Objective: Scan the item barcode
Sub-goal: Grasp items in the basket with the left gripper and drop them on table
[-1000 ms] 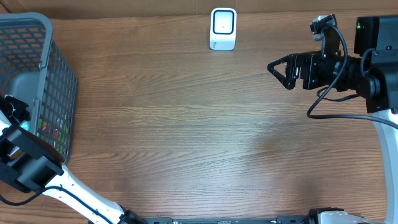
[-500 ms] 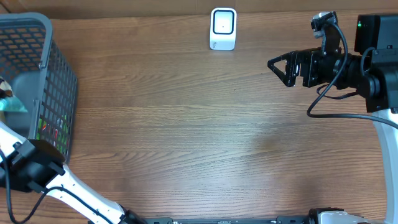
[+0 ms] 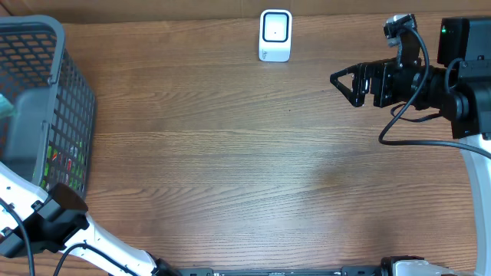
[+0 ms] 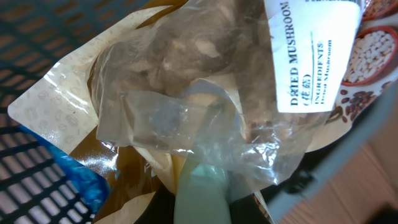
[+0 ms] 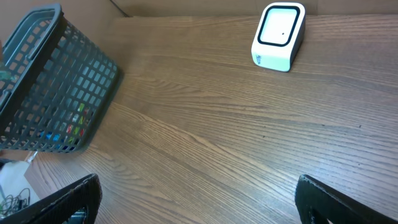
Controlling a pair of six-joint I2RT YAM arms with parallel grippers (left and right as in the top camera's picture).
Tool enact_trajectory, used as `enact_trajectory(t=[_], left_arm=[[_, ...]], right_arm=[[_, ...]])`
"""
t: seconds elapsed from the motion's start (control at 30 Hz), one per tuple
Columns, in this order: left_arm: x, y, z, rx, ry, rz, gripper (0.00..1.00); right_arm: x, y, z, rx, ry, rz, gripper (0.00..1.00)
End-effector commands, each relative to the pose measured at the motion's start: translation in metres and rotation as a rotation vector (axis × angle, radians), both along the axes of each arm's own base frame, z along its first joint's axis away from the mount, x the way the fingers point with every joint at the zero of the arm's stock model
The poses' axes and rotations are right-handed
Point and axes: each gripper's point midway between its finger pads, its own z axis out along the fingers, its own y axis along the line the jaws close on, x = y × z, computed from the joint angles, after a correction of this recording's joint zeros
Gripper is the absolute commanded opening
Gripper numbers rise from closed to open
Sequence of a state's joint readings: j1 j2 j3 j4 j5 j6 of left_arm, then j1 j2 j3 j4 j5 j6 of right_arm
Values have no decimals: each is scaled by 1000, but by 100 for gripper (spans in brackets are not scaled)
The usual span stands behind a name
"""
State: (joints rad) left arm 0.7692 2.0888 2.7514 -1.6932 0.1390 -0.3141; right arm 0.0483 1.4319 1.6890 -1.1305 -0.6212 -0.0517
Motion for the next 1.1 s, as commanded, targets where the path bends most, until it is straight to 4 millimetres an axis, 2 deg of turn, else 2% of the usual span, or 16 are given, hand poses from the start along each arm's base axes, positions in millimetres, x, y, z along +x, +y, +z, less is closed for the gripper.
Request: enact_trajectory(t=[0.0,0.13,0.27,0.3,0.33,0.37,0.43,0.47,0.53,0.6,0.77,0.87,0.93,0.97,1.0,1.07], left_arm=[[5,-54,56,49,-160,-163,4],[4,-120,98,133,-237,-299,4],[22,-198,109,179,-256,-553,4],[32,-233,101,159,-244,-660,4],[38,-258,92,134,-222,-731,4],[41,-274,84,115,-199,-777,4],[46,-317,50,40,-99,-881,4],[47,-336,30,-1,-35,-912,4],[38,-372,-35,-70,199,-936,4],[24,-383,-87,-72,401,-877,4],[-8,-396,-179,-65,694,-836,4],[-18,-395,-209,-72,781,-829,4],[-22,-391,-217,-77,815,-821,8],[-21,-390,-218,-79,817,-817,20],[-20,-390,-217,-81,813,-815,53],[-16,-389,-212,-84,793,-833,74]], right_arm=[[1,1,10,4,-27,1,100],[3,1,10,4,-29,1,100],[8,1,7,4,-30,1,100],[11,1,4,1,-24,-1,100],[13,0,2,-4,-20,-3,100],[16,-2,-3,-18,-9,-15,100],[20,-6,-11,-40,10,-34,100],[23,-7,-15,-50,22,-42,100],[27,-8,-21,-54,37,-45,100],[28,-8,-23,-54,39,-45,100],[31,-8,-21,-53,25,-45,100],[31,-8,-21,-53,26,-45,100],[30,-8,-21,-53,29,-45,100],[30,-8,-22,-54,30,-45,100],[30,-8,-22,-54,32,-45,100],[31,-7,-20,-53,23,-45,100]])
